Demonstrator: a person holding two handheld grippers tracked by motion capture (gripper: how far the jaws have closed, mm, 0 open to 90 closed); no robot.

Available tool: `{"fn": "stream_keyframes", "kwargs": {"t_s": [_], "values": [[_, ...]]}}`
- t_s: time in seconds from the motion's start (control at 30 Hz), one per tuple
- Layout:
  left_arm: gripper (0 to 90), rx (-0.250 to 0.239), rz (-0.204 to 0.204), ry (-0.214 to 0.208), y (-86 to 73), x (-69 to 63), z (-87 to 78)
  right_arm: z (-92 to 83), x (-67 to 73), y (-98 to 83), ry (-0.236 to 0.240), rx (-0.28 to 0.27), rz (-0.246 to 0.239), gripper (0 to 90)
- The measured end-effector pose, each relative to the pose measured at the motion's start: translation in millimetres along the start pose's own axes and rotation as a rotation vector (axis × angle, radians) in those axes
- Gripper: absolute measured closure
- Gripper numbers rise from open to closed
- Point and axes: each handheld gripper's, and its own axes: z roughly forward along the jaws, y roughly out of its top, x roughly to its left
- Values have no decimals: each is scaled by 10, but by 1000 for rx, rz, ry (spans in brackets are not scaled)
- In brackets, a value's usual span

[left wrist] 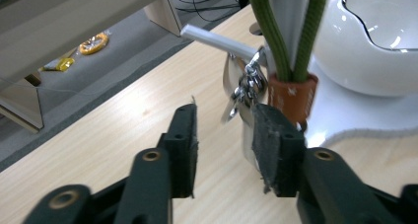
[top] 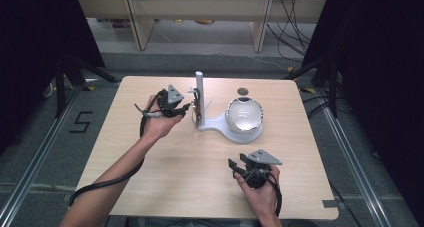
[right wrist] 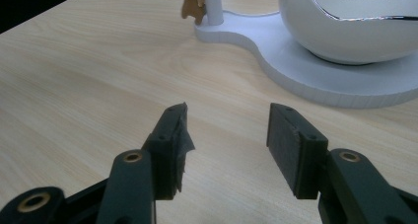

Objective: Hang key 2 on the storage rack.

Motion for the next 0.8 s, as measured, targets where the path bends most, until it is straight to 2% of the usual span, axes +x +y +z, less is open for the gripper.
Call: {"fn": "stream_keyframes", "kwargs": {"t_s": [0.03, 0.07, 0.13, 0.2, 0.23, 0.33, 0.37, 0.43, 0.47, 0.53, 0.57, 0.6, 0.63, 0.67, 0.7, 0.73, 0.77, 0.8], "values": [[553, 0, -10, -4, -49, 22, -77, 6, -5, 1, 0, -5, -16, 507], [533, 0, -10, -4, -49, 22, -77, 5, -3, 2, -1, -2, -15, 507], [490, 13, -53, -17, -145, 66, -204, 2, -2, 3, -3, -2, -14, 506], [440, 7, -62, -24, -177, 94, -244, 2, 0, 6, -2, -1, -9, 506], [425, -13, -112, -26, -254, 120, -337, 4, -26, 14, -1, -10, -39, 506], [398, -27, -112, -19, -328, 148, -422, 7, -29, 11, -2, -7, -43, 506], [393, -59, -147, -27, -432, 170, -519, 10, -27, 9, -1, -3, -37, 505], [390, -56, -139, -28, -482, 187, -570, 4, -18, 7, -11, 8, -35, 505], [390, -93, -174, -41, -589, 181, -639, -6, 16, 2, -13, 22, 4, 505], [389, -119, -185, -29, -700, 181, -716, 6, -16, 7, -11, 9, -35, 505], [390, -130, -197, -24, -762, 179, -750, -1, 3, 5, -12, 16, -13, 505], [388, -137, -218, -12, -830, 167, -786, -3, 4, 5, -12, 16, -10, 504], [387, -127, -294, -13, -905, 106, -830, 5, -24, 6, -13, 6, -40, 504], [387, -148, -294, -2, -975, 96, -852, 7, -27, 3, -13, 6, -41, 504], [387, -142, -5, 21, -1019, 283, -894, 21, -26, -3, -5, 1, -36, 504], [388, -154, -363, 4, -1119, -3, -898, 39, -36, -9, -5, -6, -46, 504], [388, -159, -375, 12, -1192, -43, -907, 43, -26, -12, 1, -4, -37, 504], [389, -159, -375, 12, -1192, -43, -907, 43, -26, -12, 1, -4, -37, 504]]}}
